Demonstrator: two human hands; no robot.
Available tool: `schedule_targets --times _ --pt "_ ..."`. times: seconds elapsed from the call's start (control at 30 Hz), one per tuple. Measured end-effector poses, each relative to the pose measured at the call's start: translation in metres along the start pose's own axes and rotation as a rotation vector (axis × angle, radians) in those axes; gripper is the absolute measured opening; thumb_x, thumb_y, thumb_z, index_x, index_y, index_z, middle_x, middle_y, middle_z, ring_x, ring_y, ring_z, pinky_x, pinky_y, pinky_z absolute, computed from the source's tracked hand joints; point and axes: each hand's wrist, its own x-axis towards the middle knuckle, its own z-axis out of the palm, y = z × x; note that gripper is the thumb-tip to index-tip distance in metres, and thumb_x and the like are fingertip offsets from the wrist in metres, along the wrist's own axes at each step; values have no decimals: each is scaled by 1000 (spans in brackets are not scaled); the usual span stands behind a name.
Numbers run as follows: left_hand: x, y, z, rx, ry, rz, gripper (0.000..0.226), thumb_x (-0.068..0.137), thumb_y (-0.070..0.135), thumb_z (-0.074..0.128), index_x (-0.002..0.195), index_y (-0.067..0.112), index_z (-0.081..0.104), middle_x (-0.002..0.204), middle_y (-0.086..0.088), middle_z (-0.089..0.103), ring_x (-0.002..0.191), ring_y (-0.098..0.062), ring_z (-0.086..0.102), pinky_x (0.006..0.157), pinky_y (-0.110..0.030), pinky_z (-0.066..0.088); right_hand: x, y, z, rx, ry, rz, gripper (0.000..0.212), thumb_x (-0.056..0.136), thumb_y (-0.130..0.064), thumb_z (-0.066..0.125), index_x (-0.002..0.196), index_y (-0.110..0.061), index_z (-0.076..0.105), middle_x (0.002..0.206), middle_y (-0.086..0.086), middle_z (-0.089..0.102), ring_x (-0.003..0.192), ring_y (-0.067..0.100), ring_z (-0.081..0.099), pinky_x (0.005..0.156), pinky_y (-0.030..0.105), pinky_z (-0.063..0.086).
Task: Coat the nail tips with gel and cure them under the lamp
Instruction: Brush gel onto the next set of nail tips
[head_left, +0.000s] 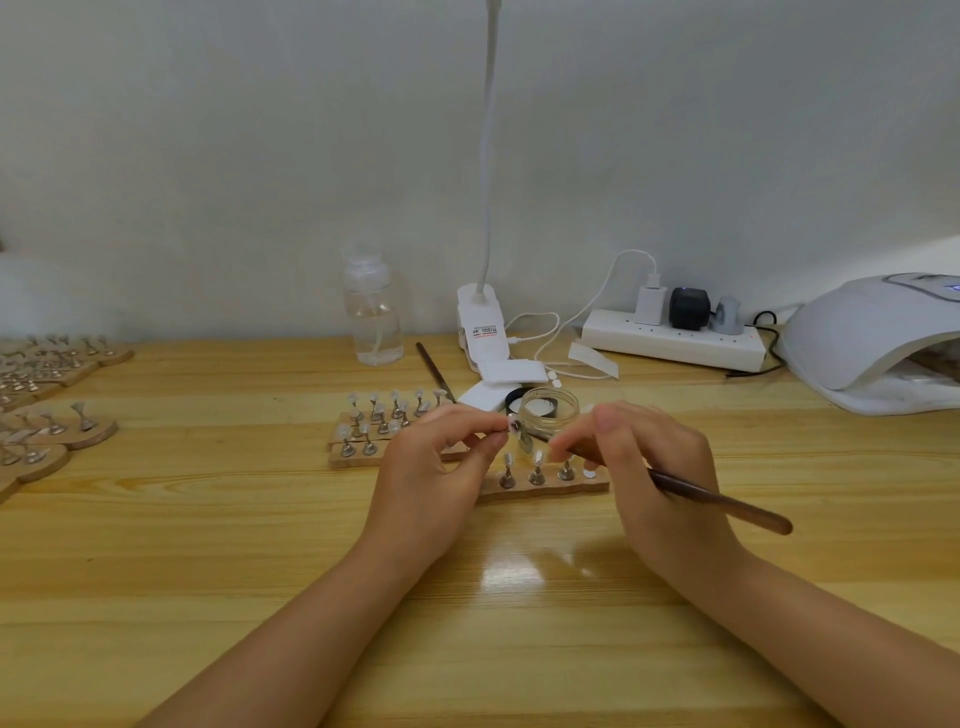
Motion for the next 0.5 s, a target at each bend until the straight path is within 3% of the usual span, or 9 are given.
schedule_targets --times 0.17,0.27,0.37,0.5 --pt "0 0 0 -6 4 -1 23 78 4 66 88 25 69 85 14 65 84 -3 57 74 -6 41 0 -1 -2 53 38 -19 37 89 -28 32 65 -27 60 59 -8 62 61 3 58 62 35 47" --pt "0 0 0 -3 -1 -2 26 78 4 66 87 29 66 86 15 64 86 -3 57 76 -5 41 0 0 -1 -1 0 4 39 90 -31 33 74 -19 66 72 -11 65 71 6 61 67 41 51" --pt "0 0 0 0 0 -3 26 78 4 67 86 28 67 85 14 64 85 -2 57 76 -5 41 0 1 1 -23 -43 16 43 91 -33 33 74 -16 68 71 -8 66 70 7 61 68 45 50" --pt "0 -1 0 1 1 0 24 78 4 67 87 26 68 86 12 65 85 -3 57 76 -5 40 0 0 -1 40 15 -47 39 91 -26 30 66 -30 59 59 -13 61 59 -2 55 67 29 43"
